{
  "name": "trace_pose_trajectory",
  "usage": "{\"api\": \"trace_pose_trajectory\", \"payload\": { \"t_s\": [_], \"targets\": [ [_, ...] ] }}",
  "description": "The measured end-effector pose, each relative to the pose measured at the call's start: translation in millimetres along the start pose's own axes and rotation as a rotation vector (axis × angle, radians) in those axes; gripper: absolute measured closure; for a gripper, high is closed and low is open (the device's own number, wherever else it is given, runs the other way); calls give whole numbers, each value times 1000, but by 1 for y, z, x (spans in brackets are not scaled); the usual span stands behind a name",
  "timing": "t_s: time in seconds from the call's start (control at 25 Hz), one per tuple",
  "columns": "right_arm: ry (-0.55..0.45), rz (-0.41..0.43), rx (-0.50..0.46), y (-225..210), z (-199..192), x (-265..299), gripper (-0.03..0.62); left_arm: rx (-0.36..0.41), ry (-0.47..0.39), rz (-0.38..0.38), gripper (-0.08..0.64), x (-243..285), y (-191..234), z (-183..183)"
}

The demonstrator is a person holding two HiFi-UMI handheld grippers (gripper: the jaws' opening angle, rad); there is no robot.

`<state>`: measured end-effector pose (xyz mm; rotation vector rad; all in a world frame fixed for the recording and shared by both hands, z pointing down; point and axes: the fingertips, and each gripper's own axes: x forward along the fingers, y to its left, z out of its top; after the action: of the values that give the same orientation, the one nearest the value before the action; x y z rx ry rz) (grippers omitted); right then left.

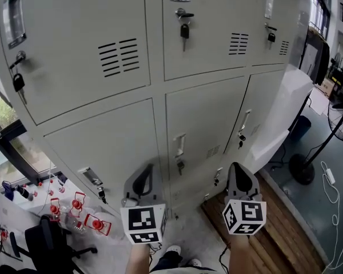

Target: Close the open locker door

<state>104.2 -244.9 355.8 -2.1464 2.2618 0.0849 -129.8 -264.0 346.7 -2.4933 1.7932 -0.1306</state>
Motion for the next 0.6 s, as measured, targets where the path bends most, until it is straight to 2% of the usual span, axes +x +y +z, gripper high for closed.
{"api": "trace_pose_trajectory", "payload": {
  "t_s": [0.28, 0.44, 0.6],
  "targets": [
    [3, -7, 6, -2, 1, -4, 574, -10, 19, -9, 558, -3, -2, -2],
    [1, -5, 7, -1, 2, -5, 574, -7, -13, 5, 557, -3, 2, 4],
    [5, -2, 12, 0, 1, -6, 574, -8, -11, 9, 557, -5, 5, 3]
  ]
}}
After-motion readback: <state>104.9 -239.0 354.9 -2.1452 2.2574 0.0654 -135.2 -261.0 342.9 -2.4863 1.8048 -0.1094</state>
